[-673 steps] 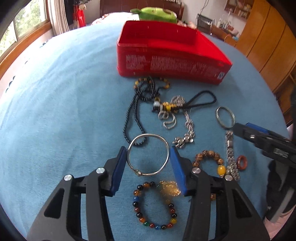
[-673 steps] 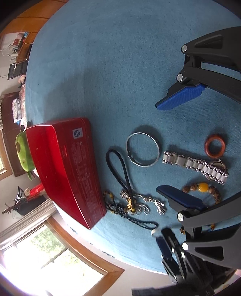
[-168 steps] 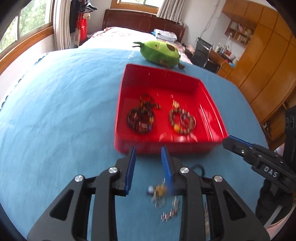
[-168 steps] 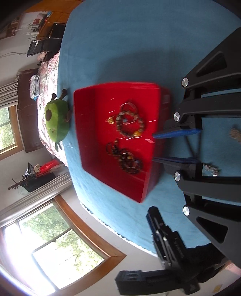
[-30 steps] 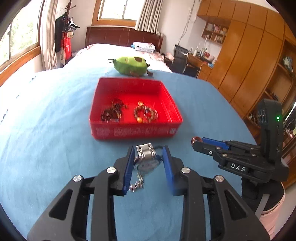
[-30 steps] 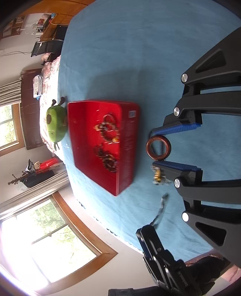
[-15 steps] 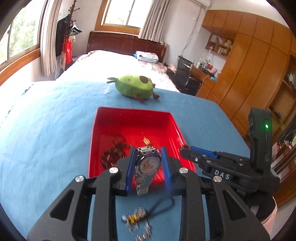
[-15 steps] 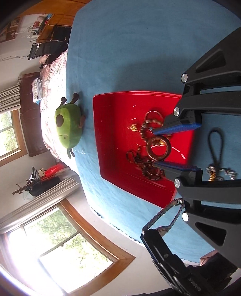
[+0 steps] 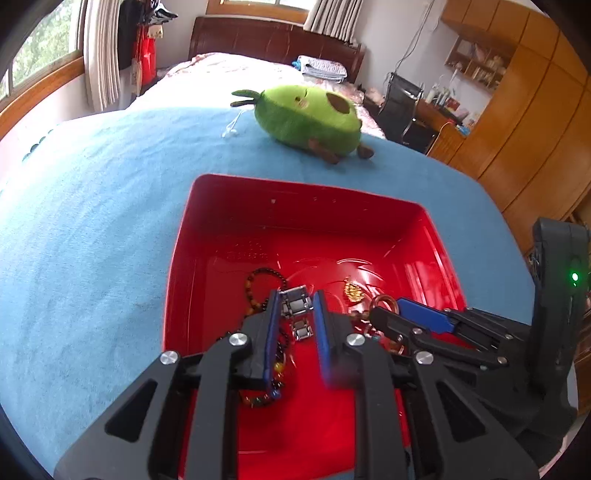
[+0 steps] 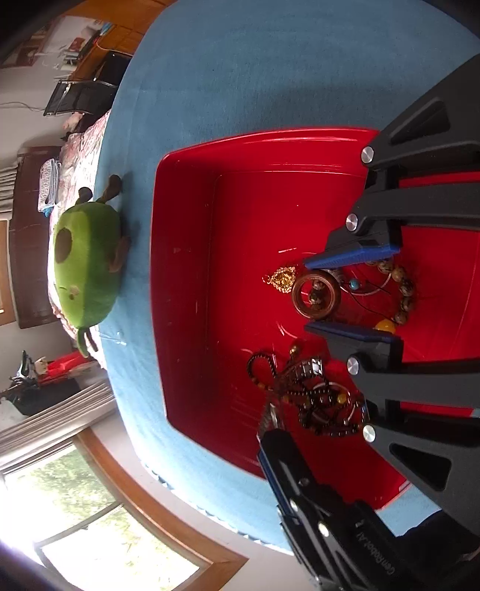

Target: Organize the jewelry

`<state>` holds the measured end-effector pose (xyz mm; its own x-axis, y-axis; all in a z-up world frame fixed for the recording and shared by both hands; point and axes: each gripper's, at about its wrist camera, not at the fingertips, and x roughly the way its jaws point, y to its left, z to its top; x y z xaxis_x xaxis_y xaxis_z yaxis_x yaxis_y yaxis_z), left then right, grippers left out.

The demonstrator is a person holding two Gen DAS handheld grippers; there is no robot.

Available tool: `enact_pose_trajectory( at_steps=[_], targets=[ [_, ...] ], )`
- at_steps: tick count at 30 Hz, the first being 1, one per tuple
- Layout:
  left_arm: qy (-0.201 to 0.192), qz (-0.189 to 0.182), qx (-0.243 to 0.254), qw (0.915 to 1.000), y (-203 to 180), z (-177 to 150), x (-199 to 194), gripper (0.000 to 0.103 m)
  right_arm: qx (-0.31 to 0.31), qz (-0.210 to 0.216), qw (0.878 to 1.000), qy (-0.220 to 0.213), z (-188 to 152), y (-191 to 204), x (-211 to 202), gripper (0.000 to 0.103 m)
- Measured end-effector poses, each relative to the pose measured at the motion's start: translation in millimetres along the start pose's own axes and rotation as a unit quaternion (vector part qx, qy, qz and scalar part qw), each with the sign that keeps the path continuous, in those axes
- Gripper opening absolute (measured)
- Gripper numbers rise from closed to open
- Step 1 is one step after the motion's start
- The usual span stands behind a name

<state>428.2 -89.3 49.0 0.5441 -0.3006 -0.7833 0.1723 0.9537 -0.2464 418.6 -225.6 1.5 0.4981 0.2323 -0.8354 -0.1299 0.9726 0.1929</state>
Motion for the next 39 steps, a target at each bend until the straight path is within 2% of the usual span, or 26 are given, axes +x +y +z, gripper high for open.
enact_pose_trajectory(
  at_steps=[2, 11, 13, 15, 22, 24, 27, 34, 39],
  targets=[
    [-0.005, -0.001, 0.001, 1.0, -2.1, -1.5, -4.3, 0.017, -0.008, -0.009, 1.0, -0.007, -0.9, 2.0, 0.6, 0.045],
    [-0.024, -0.007, 0.007, 0.9997, -5.2, -11.1, -29.0, 0.019, -0.004, 0.001, 1.0, -0.029, -9.1, 3.7, -22.8, 0.043],
    [-0.03, -0.006, 0.009, 0.9995, -5.0, -17.5, -38.1, 0.024, -0.006, 0.007, 0.999, -0.036, -13.9, 4.6, -33.8, 0.043],
    [-0.038, 0.002, 0.01, 0.9992, -5.0, -28.0, -49.6, 0.043, -0.012, 0.006, 0.999, -0.044, -23.5, 6.9, -46.7, 0.043],
    [-0.048, 0.032, 0.011, 0.9983, 0.9, -78.1, -83.2, 0.057, -0.013, 0.023, 0.998, -0.055, -67.2, 12.0, -81.1, 0.043],
    [-0.056, 0.039, 0.012, 0.9976, 3.9, -95.2, -94.6, 0.066, -0.014, 0.025, 0.998, -0.059, -79.5, 13.2, -89.3, 0.043],
    [-0.065, 0.049, 0.012, 0.9966, 7.9, -119.7, -112.1, 0.07, -0.015, 0.035, 0.997, -0.061, -103.8, 15.9, -100.6, 0.043],
    [-0.083, 0.071, 0.012, 0.994, 18.4, -169.6, -151.7, 0.079, -0.019, 0.052, 0.998, -0.034, -156.2, 25.1, -112.7, 0.043],
    [-0.087, 0.074, 0.012, 0.9934, 23.4, -199.2, -173.0, 0.086, -0.021, 0.057, 0.998, -0.025, -188.7, 35.2, -121.0, 0.043]
  ],
)
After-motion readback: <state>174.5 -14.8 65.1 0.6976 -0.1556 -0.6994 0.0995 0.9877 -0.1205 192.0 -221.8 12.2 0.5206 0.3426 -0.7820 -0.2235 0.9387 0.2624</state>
